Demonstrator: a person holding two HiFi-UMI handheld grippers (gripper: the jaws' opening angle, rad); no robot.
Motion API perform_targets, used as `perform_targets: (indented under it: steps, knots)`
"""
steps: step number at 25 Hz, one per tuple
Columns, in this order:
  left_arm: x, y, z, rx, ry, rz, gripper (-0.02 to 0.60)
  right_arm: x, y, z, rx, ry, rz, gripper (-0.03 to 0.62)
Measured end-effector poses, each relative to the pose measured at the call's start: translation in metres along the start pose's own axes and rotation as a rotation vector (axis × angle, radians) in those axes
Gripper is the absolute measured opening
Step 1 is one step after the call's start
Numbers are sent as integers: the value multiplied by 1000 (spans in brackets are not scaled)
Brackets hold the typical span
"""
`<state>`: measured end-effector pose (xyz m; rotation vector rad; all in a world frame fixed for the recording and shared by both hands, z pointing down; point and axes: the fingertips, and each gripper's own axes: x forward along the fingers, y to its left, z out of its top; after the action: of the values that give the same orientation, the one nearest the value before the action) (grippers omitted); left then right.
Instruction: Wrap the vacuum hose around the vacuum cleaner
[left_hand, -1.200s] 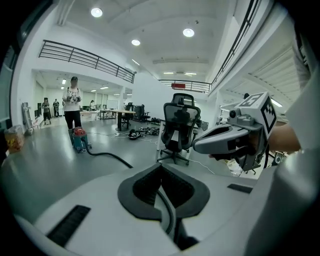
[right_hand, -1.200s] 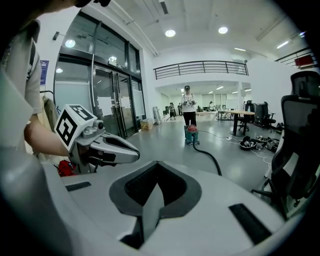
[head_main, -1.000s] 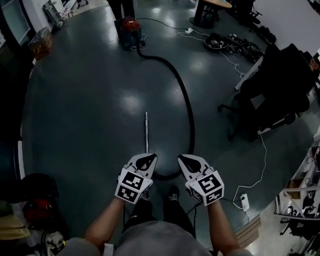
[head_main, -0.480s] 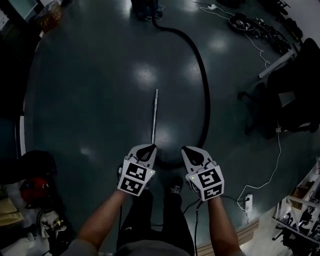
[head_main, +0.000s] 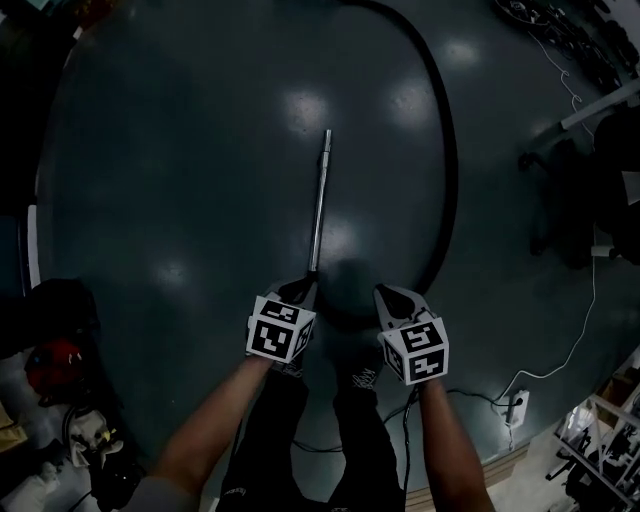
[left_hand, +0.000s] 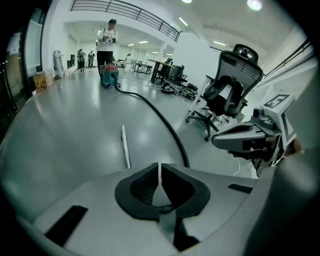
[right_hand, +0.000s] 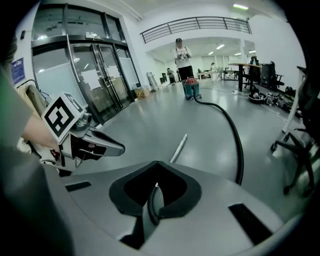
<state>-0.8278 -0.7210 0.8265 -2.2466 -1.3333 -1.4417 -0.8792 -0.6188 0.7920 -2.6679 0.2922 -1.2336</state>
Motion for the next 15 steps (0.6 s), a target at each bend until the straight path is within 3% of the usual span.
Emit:
perform_targets:
  steps: [6,10,15]
  knots:
    - [110,49,-94,-84,89,14,20,83,-14,-85,-44,46,46,5]
    - [179,79,-140,-74,127,46,108,130,-40,-128,-29,55,47,5]
    - [251,121,-181,-116,158,132,209,179,-60,-166,-62,84,70,5]
